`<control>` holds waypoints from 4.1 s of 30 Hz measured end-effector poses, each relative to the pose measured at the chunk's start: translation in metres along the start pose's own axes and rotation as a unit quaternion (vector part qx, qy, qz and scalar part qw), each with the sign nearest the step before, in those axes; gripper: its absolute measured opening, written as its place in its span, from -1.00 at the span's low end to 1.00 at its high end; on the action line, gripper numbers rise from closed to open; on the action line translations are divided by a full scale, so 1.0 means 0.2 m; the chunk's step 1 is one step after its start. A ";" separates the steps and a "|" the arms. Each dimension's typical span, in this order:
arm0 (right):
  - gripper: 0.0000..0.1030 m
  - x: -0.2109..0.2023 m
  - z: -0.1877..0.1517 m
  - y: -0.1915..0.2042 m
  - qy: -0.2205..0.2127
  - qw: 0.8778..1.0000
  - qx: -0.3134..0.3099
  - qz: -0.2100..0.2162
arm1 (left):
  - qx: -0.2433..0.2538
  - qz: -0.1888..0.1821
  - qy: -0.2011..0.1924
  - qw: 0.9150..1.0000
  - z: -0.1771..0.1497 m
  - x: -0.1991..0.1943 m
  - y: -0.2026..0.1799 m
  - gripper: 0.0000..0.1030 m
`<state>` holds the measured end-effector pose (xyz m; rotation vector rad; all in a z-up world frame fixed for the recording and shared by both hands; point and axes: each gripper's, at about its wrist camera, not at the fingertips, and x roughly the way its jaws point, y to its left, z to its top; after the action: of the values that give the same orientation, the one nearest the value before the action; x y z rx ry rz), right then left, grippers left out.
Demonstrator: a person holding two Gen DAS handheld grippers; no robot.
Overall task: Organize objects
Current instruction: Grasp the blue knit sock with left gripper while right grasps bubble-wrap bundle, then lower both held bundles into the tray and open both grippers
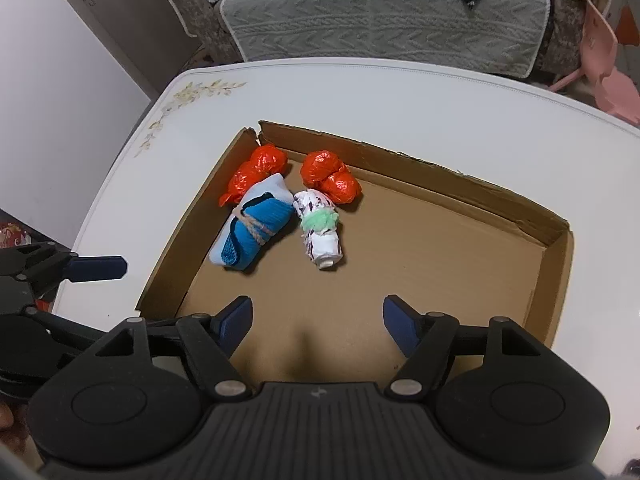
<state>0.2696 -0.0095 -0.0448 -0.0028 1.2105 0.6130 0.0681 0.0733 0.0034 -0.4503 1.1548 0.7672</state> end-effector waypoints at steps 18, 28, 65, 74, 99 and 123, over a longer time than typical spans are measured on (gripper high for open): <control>0.50 -0.34 -0.44 -0.11 -0.022 0.999 0.023 -0.003 | 0.159 -0.005 0.033 0.987 -0.80 -0.35 -0.05 0.88; 0.53 -0.41 -0.79 -0.38 -0.012 0.992 0.127 -0.016 | 0.343 0.027 0.011 0.939 -1.08 -0.14 -0.13 0.75; -0.28 -0.16 -0.90 -0.32 0.088 0.993 0.049 -0.067 | 0.138 -0.062 0.054 0.987 -0.92 0.07 -0.03 0.19; -0.28 -0.26 -0.91 -0.36 0.059 0.995 0.066 -0.053 | 0.069 -0.100 0.067 0.990 -0.82 -0.02 0.03 0.19; -0.28 -0.53 -0.57 -0.27 -0.090 0.994 0.053 -0.021 | -0.011 -0.085 -0.093 0.992 -0.29 -0.44 0.12 0.19; -0.28 0.07 -0.16 -0.01 -0.035 0.993 -0.112 -0.014 | 0.096 -0.053 -0.025 0.994 0.02 0.23 -0.04 0.20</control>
<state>0.2465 -0.0154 -0.0698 -0.1849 1.0682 0.7161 0.0858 0.0855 -0.0387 -0.3269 1.1366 0.5665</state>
